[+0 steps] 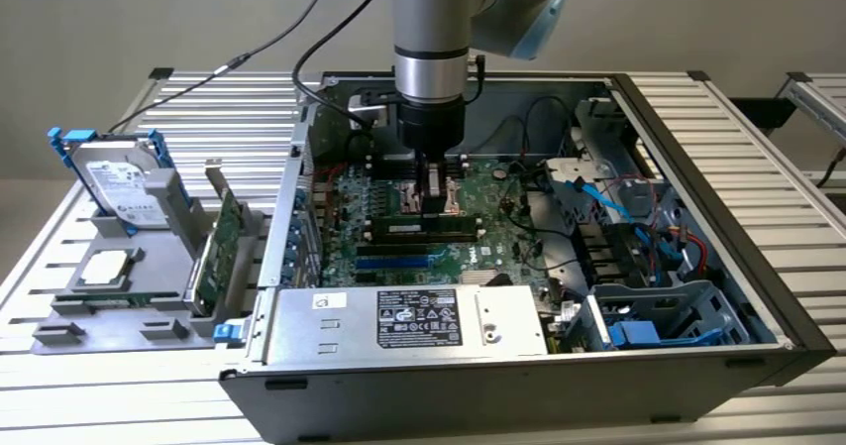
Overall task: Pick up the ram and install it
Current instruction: 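Insert the ram into the slot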
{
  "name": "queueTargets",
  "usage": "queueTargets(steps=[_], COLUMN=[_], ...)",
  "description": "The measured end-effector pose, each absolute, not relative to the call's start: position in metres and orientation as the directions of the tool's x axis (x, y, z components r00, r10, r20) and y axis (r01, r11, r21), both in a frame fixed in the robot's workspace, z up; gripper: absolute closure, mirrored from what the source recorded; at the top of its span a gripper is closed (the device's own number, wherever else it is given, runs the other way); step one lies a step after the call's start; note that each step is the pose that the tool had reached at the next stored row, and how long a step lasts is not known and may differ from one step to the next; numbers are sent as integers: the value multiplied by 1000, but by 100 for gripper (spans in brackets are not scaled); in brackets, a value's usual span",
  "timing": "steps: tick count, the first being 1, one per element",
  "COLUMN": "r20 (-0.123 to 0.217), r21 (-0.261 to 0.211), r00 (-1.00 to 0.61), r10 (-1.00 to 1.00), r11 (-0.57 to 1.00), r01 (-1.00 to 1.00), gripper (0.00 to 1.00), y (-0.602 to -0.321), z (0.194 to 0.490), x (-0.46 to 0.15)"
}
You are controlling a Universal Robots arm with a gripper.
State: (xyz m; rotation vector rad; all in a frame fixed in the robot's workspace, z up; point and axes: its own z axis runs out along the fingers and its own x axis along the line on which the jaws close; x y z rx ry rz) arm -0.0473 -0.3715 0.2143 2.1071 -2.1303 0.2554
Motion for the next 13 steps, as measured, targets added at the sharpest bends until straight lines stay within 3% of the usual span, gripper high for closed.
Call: queueTargets(steps=[2,4,7,8,11,13], r20=[212,214,215,216,216,216], r21=[-27,-26,-26,-26,-25,-23], r00=[-14,-14,-14,-14,-13,-13], r10=[-977,-977,-976,-976,-976,-976], r11=[8,8,8,8,8,8], r01=[-1000,-1000,-1000,-1000,-1000,-1000], gripper=[85,73,67,55,49,38], y=[-371,-371,-371,-371,-371,-371], z=[213,213,212,212,214,217], x=[-47,-47,-47,-47,-47,-48])
